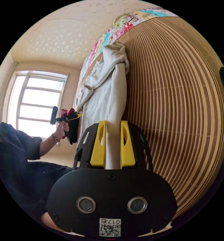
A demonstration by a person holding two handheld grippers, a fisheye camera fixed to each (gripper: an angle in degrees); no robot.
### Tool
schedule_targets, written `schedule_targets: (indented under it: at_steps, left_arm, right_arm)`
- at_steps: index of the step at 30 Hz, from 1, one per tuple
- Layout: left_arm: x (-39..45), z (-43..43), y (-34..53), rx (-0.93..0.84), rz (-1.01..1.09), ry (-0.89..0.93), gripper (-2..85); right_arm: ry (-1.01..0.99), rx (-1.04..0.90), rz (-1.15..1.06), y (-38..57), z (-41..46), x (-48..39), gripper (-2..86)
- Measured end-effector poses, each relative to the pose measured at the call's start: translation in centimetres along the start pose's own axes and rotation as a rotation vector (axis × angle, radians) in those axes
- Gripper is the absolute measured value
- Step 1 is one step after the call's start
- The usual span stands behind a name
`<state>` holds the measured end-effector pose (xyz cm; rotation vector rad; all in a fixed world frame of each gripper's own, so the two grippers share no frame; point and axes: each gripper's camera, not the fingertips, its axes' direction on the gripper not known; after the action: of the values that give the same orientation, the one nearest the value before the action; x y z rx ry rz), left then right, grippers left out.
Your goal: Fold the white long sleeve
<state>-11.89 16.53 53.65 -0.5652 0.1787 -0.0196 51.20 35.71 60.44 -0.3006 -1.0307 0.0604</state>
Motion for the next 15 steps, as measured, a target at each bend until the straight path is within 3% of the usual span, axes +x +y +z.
schedule_targets:
  at_steps: [2,5,8,10,13,15]
  left_arm:
    - [1.1,0.6,1.0,-0.013,0.002,-0.008,16.2]
    - [4.6,1.3,0.7,-0.068,0.091,-0.156,15.3]
    - [7.9,1.4,-0.3,-0.117,0.242,-0.176,6.6]
    - [8.9,1.3,-0.9,-0.157,0.329,-0.198,4.7]
    - [7.2,-2.4,-1.0,-0.051,0.331,-0.108,3.9]
    - [3.6,-5.8,-0.2,0.13,0.206,-0.109,4.0]
  right_arm:
    - [-0.097,0.011,-0.023,1.2,-1.4,1.0,8.4]
    - [-0.023,0.006,0.068,3.0,-3.0,2.9,8.1]
    - [-0.019,-0.086,0.094,3.4,-3.3,3.5,5.8]
    - [0.087,-0.067,0.09,3.1,-4.7,1.8,4.6]
    - [0.278,0.031,-0.105,2.9,-7.9,-6.5,3.9]
    - [0.384,0.09,-0.227,3.9,-8.1,-11.2,3.8]
